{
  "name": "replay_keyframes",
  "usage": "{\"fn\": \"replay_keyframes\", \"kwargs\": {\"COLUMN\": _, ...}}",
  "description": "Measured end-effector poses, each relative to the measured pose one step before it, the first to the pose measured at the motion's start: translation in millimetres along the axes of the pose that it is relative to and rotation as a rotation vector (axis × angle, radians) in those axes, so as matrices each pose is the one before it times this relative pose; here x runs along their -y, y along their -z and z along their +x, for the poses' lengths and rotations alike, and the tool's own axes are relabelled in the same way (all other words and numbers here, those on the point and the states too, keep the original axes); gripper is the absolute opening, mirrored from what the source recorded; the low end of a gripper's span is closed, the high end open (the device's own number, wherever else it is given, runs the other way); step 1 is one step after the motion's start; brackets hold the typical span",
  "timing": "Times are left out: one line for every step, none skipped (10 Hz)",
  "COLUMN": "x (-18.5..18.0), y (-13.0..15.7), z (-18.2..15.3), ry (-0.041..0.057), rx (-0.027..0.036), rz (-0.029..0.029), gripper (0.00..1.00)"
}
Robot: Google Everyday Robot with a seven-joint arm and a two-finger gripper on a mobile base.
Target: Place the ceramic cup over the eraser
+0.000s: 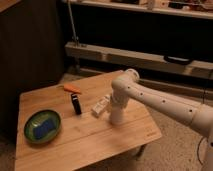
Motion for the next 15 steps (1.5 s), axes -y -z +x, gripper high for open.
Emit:
{"fn": "replay_keyframes", "kwargs": {"x": 0.13, "y": 1.2, "z": 0.63, "ry": -0.00657, "rx": 0.0039, "rz": 0.0031, "gripper": 0.23}}
{"fn": "replay_keyframes", "kwargs": {"x": 0.72, "y": 3.71, "z": 1.87, "ry": 0.00045, "rx": 0.00002, "rz": 0.01022, "gripper": 0.1}}
{"fn": "replay_keyframes", "kwargs": {"x": 3.59, "y": 6.22, "z": 4.06, "ry": 0.01339, "rx": -0.00845, "rz": 0.00998, "gripper": 0.04}}
{"fn": "replay_keyframes", "kwargs": {"x": 3.73, "y": 10.87, "z": 4.13, "ry": 0.01584, "rx": -0.02115, "rz": 0.0129, "gripper": 0.0}}
{"fn": "replay_keyframes", "kwargs": {"x": 2.72, "y": 25.27, "z": 8.23, "ry": 0.02697, "rx": -0.03731, "rz": 0.00585, "gripper": 0.0}}
{"fn": "replay_keyframes", "kwargs": {"x": 5.5, "y": 23.91, "z": 9.84, "ry": 0.02948, "rx": -0.0235, "rz": -0.0026, "gripper": 0.0}}
{"fn": "replay_keyframes", "kwargs": {"x": 4.3, "y": 22.05, "z": 10.08, "ry": 0.02884, "rx": -0.01702, "rz": -0.00881, "gripper": 0.0}}
{"fn": "replay_keyframes", "kwargs": {"x": 4.39, "y": 25.36, "z": 13.0, "ry": 0.0323, "rx": -0.01927, "rz": -0.00752, "gripper": 0.0}}
{"fn": "replay_keyframes", "kwargs": {"x": 1.74, "y": 24.73, "z": 15.45, "ry": 0.03466, "rx": -0.02277, "rz": -0.00865, "gripper": 0.0}}
{"fn": "replay_keyframes", "kwargs": {"x": 1.48, "y": 17.1, "z": 11.77, "ry": 0.0274, "rx": -0.01619, "rz": -0.00143, "gripper": 0.0}}
{"fn": "replay_keyframes", "kwargs": {"x": 5.43, "y": 28.31, "z": 22.82, "ry": 0.0504, "rx": -0.0292, "rz": 0.00517, "gripper": 0.0}}
{"fn": "replay_keyframes", "kwargs": {"x": 4.45, "y": 18.67, "z": 18.89, "ry": 0.04226, "rx": -0.0221, "rz": 0.0045, "gripper": 0.0}}
{"fn": "replay_keyframes", "kwargs": {"x": 5.75, "y": 16.28, "z": 19.09, "ry": 0.04221, "rx": -0.01962, "rz": 0.00917, "gripper": 0.0}}
{"fn": "replay_keyframes", "kwargs": {"x": 9.89, "y": 20.05, "z": 29.56, "ry": 0.06596, "rx": -0.02578, "rz": 0.02021, "gripper": 0.0}}
{"fn": "replay_keyframes", "kwargs": {"x": 10.56, "y": 14.4, "z": 29.86, "ry": 0.06432, "rx": -0.02051, "rz": 0.02425, "gripper": 0.0}}
